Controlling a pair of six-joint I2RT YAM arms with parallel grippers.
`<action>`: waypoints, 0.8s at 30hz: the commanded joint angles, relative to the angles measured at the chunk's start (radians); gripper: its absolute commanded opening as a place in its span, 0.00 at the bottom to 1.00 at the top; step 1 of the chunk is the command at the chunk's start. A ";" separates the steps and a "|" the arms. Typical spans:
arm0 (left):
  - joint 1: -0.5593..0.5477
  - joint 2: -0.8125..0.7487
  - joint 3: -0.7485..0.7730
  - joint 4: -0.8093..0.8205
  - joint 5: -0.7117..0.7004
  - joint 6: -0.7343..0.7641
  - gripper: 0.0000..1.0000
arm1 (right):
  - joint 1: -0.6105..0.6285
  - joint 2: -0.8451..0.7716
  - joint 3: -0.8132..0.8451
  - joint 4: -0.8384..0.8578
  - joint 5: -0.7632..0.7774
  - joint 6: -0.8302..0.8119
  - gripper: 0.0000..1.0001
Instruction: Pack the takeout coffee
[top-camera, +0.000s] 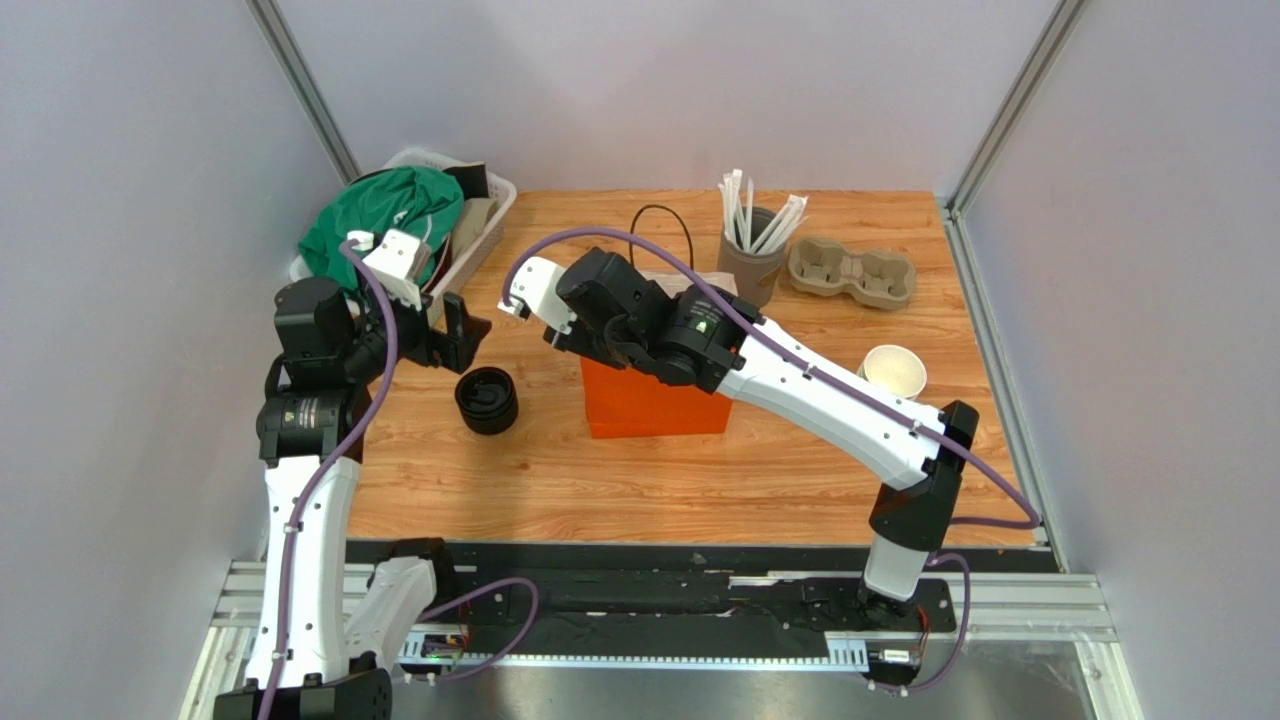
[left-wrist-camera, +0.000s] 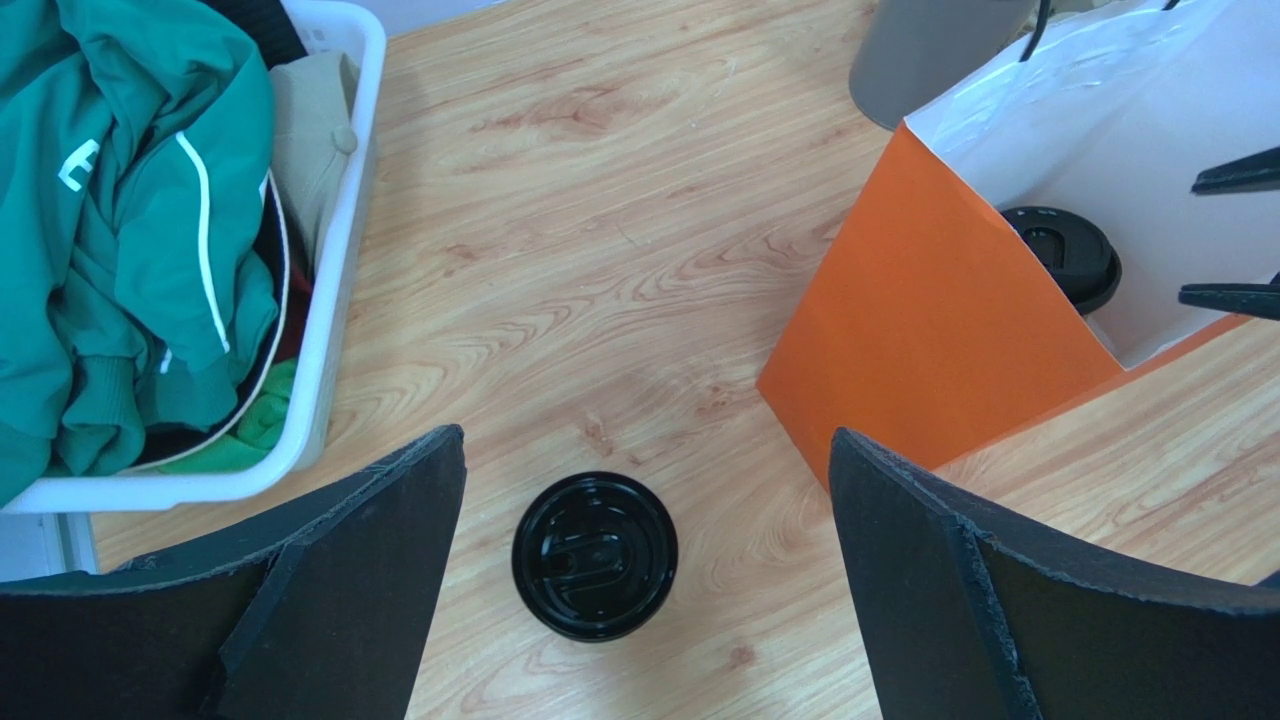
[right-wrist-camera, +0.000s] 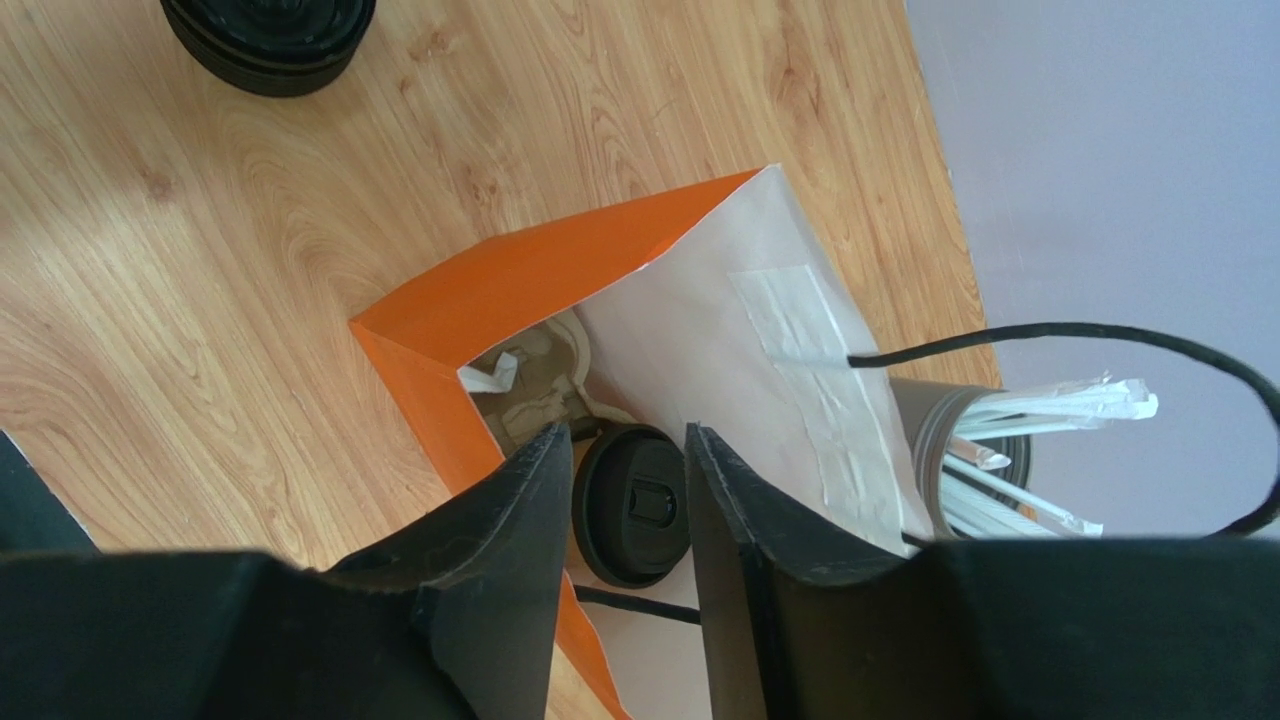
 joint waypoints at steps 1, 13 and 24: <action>0.009 -0.006 -0.007 0.039 0.017 -0.005 0.99 | 0.013 -0.077 0.066 0.071 -0.021 -0.023 0.42; 0.009 -0.003 0.007 0.028 0.017 0.008 0.99 | 0.012 -0.250 0.070 0.166 0.043 -0.101 0.74; 0.009 0.022 0.083 -0.030 -0.003 0.040 0.99 | -0.123 -0.436 -0.076 0.304 0.122 -0.104 0.98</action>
